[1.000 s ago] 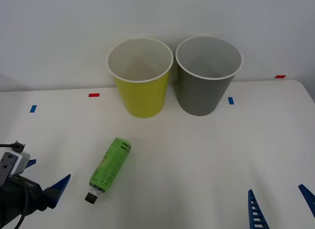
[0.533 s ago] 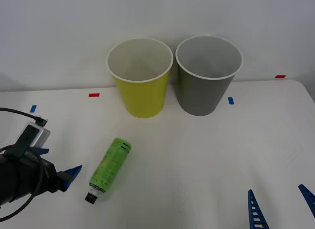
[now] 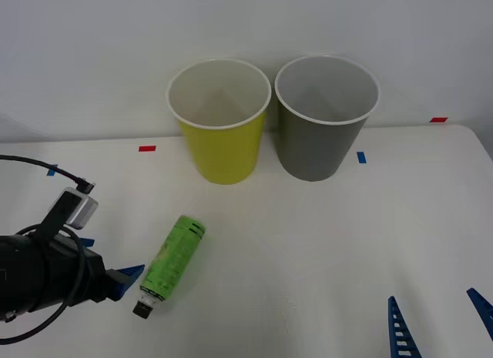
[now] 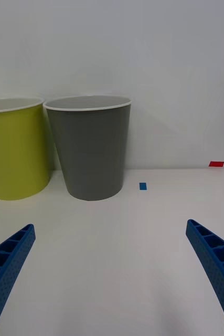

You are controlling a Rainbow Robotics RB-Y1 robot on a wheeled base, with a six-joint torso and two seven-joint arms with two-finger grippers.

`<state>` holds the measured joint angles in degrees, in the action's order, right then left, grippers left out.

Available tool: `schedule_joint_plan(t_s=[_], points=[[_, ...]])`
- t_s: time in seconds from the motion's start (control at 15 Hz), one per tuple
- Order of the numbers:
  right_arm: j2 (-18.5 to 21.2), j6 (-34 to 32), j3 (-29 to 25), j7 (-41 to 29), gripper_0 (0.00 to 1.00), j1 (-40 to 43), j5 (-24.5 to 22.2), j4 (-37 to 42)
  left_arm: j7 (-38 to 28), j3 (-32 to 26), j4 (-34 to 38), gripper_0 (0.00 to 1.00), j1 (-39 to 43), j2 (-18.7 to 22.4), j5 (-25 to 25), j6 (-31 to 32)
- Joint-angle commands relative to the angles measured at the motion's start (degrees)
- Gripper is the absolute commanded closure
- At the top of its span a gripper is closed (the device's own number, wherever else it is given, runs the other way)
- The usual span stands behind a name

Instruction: Put cans in the gray bin and PET bottles in the light green bin.

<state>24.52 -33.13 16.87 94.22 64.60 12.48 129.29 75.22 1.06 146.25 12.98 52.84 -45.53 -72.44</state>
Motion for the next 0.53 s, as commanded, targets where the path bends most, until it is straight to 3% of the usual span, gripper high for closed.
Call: schedule_joint_plan(t_s=[0.07, 0.27, 0.53], points=[[0.0, 0.0, 0.0, 0.0, 0.0, 0.0, 0.0, 0.0, -7.28, 5.71, -0.08, 0.0, -3.31, 1.39, 4.66, 0.11], [0.0, 0.0, 0.0, 0.0, 0.0, 0.0, 0.0, 0.0, -12.55, 10.89, -1.05, 0.0, -7.44, 1.48, 6.86, -0.16], [0.0, 0.0, 0.0, 0.0, 0.0, 0.0, 0.0, 0.0, -13.25, 18.71, -3.86, 0.0, -14.39, 1.92, 9.49, -1.3]])
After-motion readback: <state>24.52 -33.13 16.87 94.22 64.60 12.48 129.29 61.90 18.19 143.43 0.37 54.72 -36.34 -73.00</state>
